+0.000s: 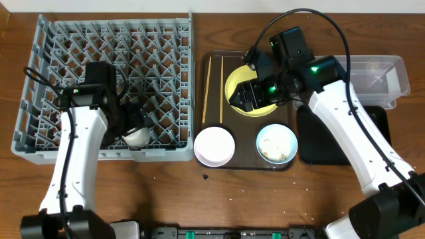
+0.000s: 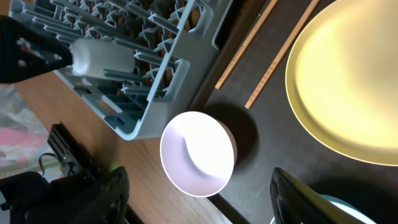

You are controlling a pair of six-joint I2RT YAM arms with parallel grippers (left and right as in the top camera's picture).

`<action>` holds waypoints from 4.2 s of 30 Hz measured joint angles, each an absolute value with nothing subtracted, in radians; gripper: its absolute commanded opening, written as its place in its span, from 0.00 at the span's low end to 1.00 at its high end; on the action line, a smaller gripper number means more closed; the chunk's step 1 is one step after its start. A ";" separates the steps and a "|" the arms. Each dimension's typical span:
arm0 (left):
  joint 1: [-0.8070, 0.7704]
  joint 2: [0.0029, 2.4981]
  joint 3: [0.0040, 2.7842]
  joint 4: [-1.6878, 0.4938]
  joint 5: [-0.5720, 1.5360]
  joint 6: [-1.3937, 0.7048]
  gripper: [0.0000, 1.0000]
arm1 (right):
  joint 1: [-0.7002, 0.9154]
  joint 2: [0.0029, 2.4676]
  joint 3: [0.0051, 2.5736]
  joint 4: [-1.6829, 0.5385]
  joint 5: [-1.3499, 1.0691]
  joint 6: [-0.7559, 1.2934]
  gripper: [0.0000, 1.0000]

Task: Sort waste into correct bins and load items into the dishwasher
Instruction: 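Move the left gripper from the rack toward the chopsticks on the tray, then grasp one wooden chopstick with the left gripper and drop it into the rack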

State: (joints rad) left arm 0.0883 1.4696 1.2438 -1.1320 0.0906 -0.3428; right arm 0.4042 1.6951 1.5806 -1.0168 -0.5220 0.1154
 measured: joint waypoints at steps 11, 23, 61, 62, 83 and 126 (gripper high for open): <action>0.057 1.222 1.417 -1.126 0.356 -0.122 0.89 | 0.405 1.695 1.581 -0.979 -0.492 0.176 0.72; -0.046 1.105 1.421 -1.126 0.417 -0.040 0.88 | 0.555 1.710 1.553 -0.963 -0.073 0.281 0.59; -0.479 1.580 1.421 -0.838 0.046 -0.192 0.59 | 0.335 1.799 1.542 -1.032 -0.217 0.384 0.27; -0.487 1.603 1.421 -0.824 0.045 -0.187 0.57 | 0.322 1.787 1.542 -1.033 -0.229 0.375 0.27; -0.552 2.075 1.421 -0.616 0.002 -0.183 0.39 | 0.280 1.475 1.543 -1.030 -0.255 0.299 0.33; -0.409 1.732 1.431 -0.835 -0.233 -0.214 0.08 | 0.280 1.475 1.543 -1.055 -0.246 0.281 0.33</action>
State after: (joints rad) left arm -0.4088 1.7325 1.4307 -0.8352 -0.2329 -0.2138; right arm 0.2798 1.4746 1.5429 -1.0554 -0.2462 0.2806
